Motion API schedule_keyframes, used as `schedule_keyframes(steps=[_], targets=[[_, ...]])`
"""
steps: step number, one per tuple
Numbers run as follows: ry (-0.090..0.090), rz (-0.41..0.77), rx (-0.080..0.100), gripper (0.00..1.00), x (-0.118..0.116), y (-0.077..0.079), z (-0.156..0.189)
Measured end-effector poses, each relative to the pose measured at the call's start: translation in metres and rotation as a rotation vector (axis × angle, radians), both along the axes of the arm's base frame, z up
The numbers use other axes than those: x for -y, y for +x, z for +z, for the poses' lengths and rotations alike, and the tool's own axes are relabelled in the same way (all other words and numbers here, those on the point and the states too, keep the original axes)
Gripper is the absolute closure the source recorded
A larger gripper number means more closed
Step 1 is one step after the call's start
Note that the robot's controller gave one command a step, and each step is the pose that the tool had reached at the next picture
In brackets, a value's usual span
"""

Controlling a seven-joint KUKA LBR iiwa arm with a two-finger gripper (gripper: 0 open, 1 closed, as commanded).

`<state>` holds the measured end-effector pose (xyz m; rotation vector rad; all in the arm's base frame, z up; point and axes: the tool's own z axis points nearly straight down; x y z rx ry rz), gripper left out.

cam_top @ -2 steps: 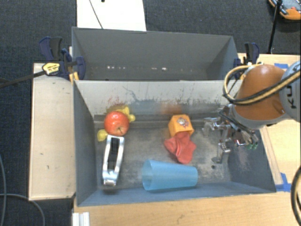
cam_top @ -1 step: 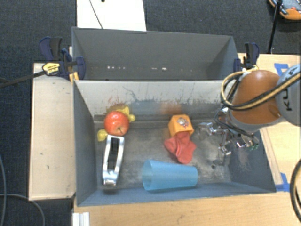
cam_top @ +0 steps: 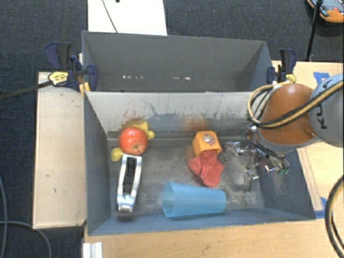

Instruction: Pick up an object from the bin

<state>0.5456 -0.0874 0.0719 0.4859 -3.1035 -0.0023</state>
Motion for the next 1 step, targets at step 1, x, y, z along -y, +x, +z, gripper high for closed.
schedule_keyframes(steps=[1], targets=[[-0.001, -0.073, 0.001, 0.0, -0.0325, 0.0051, -0.0004]])
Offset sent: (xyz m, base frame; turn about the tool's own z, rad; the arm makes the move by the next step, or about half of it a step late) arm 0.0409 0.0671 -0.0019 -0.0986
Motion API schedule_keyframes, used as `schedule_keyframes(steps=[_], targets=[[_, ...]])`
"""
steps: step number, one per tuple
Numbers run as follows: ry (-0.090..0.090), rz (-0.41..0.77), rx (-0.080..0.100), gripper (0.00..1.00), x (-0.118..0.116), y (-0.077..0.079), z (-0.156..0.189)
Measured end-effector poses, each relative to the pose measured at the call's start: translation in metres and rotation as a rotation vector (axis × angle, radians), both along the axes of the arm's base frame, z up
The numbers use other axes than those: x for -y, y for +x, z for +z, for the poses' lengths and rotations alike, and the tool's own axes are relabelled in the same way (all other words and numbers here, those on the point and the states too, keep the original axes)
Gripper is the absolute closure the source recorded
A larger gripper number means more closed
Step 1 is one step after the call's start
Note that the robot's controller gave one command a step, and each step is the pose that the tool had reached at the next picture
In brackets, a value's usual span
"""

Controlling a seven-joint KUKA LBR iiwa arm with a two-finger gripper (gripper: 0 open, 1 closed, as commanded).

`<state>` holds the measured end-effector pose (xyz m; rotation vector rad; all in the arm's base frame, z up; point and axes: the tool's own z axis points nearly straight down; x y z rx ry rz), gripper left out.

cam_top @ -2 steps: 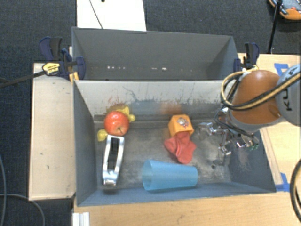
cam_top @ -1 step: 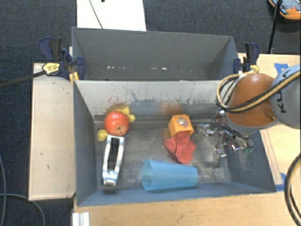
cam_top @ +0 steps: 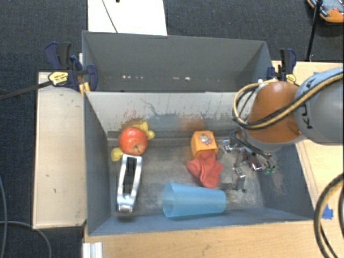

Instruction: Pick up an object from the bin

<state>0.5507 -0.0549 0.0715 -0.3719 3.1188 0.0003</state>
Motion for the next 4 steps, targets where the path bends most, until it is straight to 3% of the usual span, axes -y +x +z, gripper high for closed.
schedule_keyframes(steps=[1, 2, 3, 4], targets=[[-0.001, 0.173, 0.003, 0.0, -0.031, 0.034, 0.0], [-0.003, 0.114, 0.021, 0.0, -0.073, -0.006, 0.002], [0.0, 0.479, 0.003, 1.0, -0.086, 0.011, 0.003], [0.0, 0.479, 0.003, 1.0, -0.086, 0.011, 0.003]])
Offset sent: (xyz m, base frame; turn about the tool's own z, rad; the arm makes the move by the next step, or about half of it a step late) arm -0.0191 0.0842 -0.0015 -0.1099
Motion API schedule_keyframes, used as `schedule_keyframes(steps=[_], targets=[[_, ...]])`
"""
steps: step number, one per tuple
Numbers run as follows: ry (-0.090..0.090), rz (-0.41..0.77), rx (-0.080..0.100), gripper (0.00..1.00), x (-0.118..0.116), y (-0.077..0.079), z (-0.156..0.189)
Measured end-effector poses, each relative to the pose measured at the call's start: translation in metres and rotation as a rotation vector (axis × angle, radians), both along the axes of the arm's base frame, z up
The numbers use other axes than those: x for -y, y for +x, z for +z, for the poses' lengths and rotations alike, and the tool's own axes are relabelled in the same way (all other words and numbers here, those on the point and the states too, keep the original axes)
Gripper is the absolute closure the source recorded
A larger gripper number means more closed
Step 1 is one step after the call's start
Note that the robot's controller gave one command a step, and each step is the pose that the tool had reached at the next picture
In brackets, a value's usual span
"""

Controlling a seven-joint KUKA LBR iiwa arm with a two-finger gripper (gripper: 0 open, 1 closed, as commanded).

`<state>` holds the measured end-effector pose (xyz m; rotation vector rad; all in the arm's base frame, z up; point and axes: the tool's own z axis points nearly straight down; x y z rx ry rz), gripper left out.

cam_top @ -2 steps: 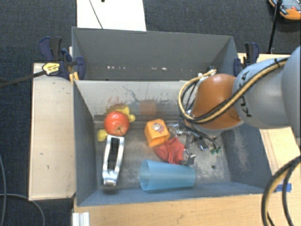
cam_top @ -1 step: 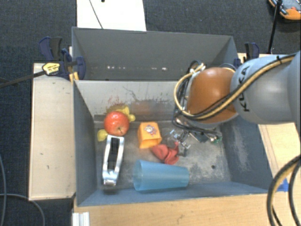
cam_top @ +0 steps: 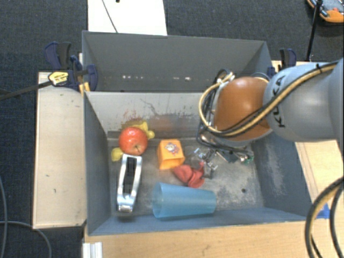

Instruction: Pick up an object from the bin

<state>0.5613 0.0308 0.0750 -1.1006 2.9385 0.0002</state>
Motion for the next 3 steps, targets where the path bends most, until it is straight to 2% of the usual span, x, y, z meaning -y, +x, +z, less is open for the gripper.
schedule_keyframes(steps=[1, 2, 3], targets=[[0.0, 0.005, -0.003, 1.0, 0.0, -0.01, 0.031], [-0.001, 0.03, -0.002, 1.0, 0.036, -0.046, 0.093], [-0.001, 0.03, -0.002, 1.0, 0.036, -0.046, 0.093]])
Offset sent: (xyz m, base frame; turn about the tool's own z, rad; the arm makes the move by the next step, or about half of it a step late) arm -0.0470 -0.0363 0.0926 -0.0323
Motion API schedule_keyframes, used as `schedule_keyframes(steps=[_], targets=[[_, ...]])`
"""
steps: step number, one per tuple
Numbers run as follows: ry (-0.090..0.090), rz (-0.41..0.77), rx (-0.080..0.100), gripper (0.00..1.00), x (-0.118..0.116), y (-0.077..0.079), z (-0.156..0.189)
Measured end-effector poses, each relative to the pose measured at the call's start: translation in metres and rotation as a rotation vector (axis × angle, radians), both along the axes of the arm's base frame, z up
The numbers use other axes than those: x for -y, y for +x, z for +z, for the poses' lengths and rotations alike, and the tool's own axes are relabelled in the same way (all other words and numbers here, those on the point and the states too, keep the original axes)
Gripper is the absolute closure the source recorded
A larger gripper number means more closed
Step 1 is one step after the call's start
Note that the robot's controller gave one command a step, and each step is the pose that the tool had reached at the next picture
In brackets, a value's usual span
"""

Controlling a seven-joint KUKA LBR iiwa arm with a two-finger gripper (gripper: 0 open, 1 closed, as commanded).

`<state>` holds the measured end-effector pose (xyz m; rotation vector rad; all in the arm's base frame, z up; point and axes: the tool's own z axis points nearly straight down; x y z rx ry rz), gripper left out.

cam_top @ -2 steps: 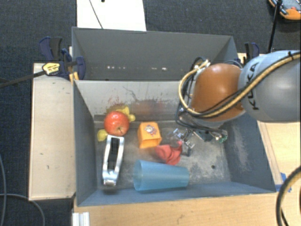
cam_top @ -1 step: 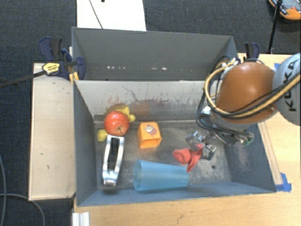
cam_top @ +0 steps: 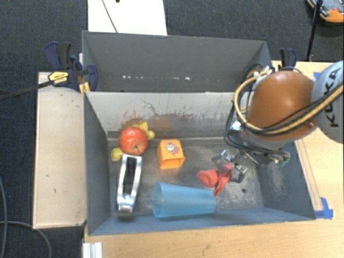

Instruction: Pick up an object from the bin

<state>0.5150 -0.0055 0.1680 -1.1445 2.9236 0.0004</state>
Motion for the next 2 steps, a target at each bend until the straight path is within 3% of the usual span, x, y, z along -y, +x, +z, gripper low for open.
schedule_keyframes(steps=[1, 2], targets=[[0.0, 0.025, 0.001, 1.0, -0.0139, -0.0232, 0.0927], [0.0, 0.025, 0.001, 1.0, -0.0139, -0.0232, 0.0927]])
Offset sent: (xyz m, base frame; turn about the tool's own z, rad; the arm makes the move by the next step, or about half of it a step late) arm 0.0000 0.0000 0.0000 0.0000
